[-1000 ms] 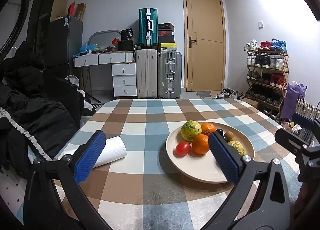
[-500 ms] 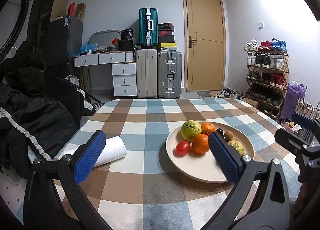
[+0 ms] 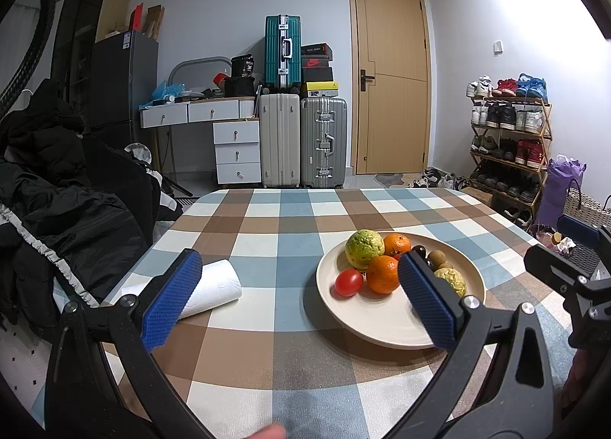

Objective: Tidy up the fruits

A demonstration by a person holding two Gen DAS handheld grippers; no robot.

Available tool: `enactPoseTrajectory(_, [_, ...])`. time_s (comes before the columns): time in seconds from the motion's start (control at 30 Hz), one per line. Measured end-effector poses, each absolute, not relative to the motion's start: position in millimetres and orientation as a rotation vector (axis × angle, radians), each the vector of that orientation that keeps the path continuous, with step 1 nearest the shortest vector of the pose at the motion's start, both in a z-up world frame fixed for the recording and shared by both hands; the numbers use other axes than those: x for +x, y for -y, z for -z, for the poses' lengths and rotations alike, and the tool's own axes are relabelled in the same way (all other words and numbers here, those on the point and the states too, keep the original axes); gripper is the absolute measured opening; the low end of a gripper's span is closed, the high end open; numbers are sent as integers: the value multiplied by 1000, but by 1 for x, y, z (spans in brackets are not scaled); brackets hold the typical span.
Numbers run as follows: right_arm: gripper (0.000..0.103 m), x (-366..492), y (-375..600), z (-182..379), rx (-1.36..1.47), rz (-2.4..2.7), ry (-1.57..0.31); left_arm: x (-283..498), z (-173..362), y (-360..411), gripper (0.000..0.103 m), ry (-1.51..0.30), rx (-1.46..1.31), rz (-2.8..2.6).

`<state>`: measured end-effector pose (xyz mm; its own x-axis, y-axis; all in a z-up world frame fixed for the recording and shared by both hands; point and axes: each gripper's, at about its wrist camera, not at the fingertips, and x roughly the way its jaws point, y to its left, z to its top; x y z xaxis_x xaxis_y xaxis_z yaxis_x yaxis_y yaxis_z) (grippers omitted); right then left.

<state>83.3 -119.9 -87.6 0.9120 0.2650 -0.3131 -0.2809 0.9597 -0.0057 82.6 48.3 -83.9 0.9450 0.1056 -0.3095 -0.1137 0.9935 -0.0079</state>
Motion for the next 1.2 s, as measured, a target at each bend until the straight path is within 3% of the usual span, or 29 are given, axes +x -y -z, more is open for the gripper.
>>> enactPoseTrajectory(1.2, [103, 83, 120, 88, -50, -281, -316, 82, 83, -46, 102, -313, -24, -93])
